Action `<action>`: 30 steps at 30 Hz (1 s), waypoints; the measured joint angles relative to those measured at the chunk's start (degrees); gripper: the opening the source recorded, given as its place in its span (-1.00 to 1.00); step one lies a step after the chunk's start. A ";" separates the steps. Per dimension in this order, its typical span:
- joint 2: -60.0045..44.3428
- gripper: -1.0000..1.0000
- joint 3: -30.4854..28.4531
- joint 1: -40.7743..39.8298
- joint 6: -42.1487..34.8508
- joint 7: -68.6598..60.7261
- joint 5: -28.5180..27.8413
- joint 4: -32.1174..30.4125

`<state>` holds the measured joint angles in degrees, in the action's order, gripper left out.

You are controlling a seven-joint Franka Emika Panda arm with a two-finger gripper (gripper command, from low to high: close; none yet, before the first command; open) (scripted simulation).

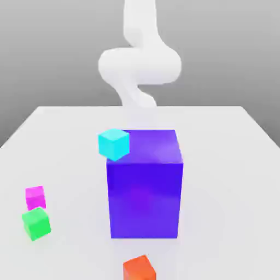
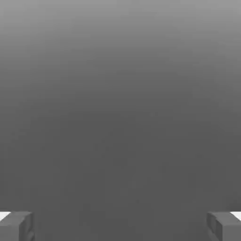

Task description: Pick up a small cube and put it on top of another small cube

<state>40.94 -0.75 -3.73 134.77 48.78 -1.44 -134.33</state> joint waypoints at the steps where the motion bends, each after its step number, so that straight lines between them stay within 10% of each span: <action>1: -2.14 0.00 -0.40 -1.60 1.30 1.27 -0.61 -1.11; 17: -33.45 0.00 -12.34 -21.69 20.48 15.66 -3.78 -17.44; 23: -45.58 0.00 -15.00 -28.58 27.86 13.11 5.68 -22.92; 29: -58.00 0.00 -5.74 -36.07 37.39 6.32 15.28 -21.07; 30: -59.24 -1.00 -4.73 -36.96 38.40 5.88 15.81 -20.81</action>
<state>-18.30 -5.48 -40.69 173.17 54.65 14.37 -155.14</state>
